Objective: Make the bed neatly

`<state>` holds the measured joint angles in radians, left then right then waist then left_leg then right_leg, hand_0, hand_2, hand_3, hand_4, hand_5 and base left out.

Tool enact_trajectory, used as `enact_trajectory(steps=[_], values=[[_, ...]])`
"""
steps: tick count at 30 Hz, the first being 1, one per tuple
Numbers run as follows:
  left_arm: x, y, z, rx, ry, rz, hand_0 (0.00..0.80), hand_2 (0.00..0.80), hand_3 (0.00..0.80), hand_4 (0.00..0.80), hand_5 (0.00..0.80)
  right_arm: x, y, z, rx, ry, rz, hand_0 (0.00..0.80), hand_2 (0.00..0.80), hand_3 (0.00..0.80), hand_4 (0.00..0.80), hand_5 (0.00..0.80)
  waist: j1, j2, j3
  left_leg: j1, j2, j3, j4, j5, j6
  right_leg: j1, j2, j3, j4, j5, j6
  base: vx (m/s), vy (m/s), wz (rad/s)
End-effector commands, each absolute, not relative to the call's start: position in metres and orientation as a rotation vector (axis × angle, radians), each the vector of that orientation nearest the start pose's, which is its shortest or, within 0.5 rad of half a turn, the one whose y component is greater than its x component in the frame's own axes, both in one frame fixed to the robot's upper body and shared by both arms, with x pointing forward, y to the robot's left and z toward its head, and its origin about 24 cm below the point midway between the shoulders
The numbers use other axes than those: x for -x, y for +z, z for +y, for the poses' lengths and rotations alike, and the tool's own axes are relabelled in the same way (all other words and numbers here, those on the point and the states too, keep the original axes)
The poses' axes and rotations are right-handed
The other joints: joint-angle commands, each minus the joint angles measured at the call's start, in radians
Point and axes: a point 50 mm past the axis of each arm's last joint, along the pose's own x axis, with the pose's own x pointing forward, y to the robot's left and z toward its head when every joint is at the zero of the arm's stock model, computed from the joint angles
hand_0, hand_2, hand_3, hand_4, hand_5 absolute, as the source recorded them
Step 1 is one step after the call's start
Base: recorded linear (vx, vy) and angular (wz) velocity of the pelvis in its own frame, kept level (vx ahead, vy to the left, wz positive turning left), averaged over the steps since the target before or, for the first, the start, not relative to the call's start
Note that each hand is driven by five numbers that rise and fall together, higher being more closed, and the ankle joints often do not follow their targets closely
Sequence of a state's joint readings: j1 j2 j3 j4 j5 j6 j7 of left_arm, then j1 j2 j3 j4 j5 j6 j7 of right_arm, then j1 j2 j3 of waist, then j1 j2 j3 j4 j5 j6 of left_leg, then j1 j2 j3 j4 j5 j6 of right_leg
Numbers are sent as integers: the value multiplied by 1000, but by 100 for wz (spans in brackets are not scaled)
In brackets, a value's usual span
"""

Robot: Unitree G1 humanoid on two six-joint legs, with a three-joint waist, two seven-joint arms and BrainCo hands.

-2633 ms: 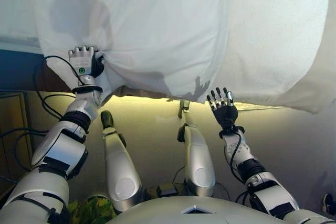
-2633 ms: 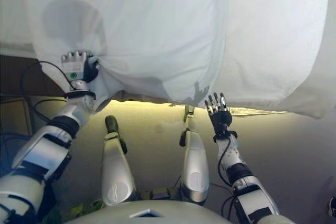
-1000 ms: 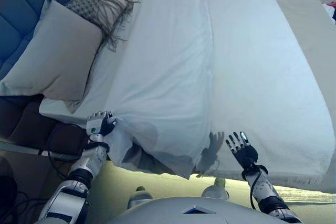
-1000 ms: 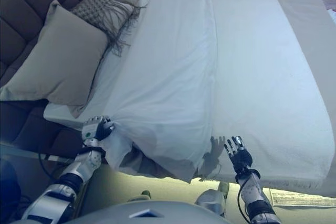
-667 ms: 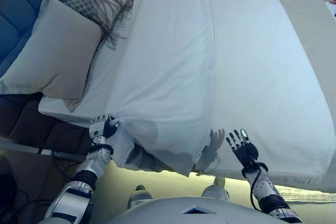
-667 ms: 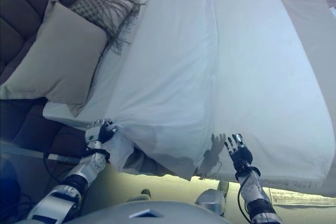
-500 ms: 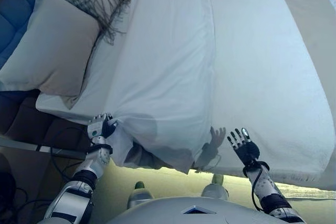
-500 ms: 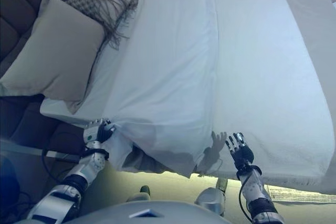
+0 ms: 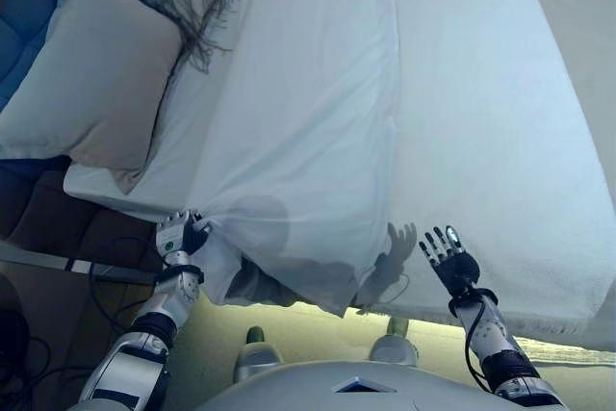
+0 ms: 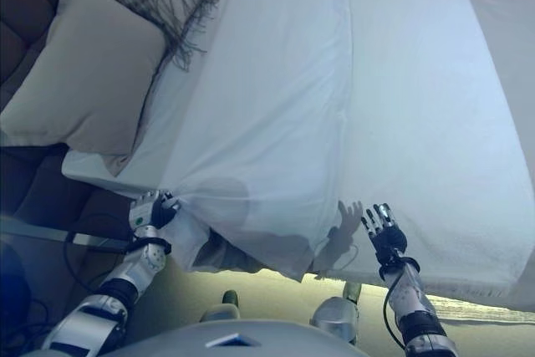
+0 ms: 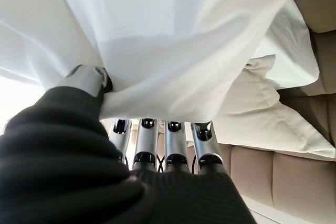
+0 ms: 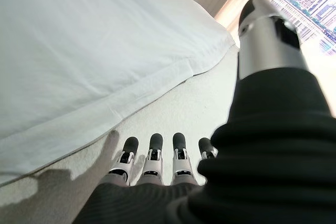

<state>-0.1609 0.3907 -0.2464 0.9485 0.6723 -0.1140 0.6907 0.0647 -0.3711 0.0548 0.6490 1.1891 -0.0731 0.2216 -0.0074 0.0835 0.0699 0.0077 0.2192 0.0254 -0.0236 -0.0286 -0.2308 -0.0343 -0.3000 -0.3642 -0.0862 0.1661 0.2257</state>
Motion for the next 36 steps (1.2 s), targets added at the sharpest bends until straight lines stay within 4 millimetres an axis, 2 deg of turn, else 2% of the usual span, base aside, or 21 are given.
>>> enact_trajectory(steps=[1,7,15,19,20,21,32,36], values=[[-79,-86,372,-1475,436,951,800,800,800,800,800,-189,-68,-261,-813,-302,338,0,0,0,0,0,132,-61,26,-109,-42,-30,-11,107,92,20,-58,42,130,-118,25,32,15,5],[-63,-88,373,-1451,464,990,800,800,800,800,800,-184,-71,-265,-813,-321,346,0,0,0,0,0,140,-53,16,-102,-42,-35,-14,108,89,30,-60,32,133,-124,26,0,0,0],[-65,-89,370,-1421,444,977,800,800,800,800,800,-178,-73,-264,-832,-334,348,0,0,0,0,0,152,-54,3,-95,-42,-45,-9,101,85,55,-60,13,123,-123,29,34,-22,3],[-61,-98,361,-1370,403,1010,800,800,800,800,800,-176,-74,-267,-844,-355,344,0,0,0,0,0,158,-52,-3,-93,-45,-57,-1,96,83,63,-63,2,129,-122,28,31,-39,3],[-60,-100,358,-1355,395,1018,433,433,433,433,433,-176,-74,-267,-844,-357,344,0,0,0,0,0,158,-51,-3,-91,-45,-58,0,96,83,63,-64,1,131,-123,28,42,-22,11],[-55,-105,352,-1344,375,1040,0,0,0,0,0,-176,-75,-265,-846,-359,346,0,0,0,0,0,157,-50,-6,-87,-45,-57,-1,95,84,68,-64,0,131,-123,28,46,-26,8],[-36,-127,323,-1188,298,1121,0,0,0,0,0,-177,-79,-254,-894,-370,336,0,0,0,0,0,155,-77,-4,-70,-35,-50,5,89,83,88,-49,-5,120,-122,26,23,-69,3],[-27,-135,312,-1106,220,1161,0,0,0,0,0,-177,-80,-253,-911,-374,326,0,0,0,0,0,159,-85,5,-71,-35,-54,20,81,85,87,-48,-5,126,-122,24,10,-61,27]])
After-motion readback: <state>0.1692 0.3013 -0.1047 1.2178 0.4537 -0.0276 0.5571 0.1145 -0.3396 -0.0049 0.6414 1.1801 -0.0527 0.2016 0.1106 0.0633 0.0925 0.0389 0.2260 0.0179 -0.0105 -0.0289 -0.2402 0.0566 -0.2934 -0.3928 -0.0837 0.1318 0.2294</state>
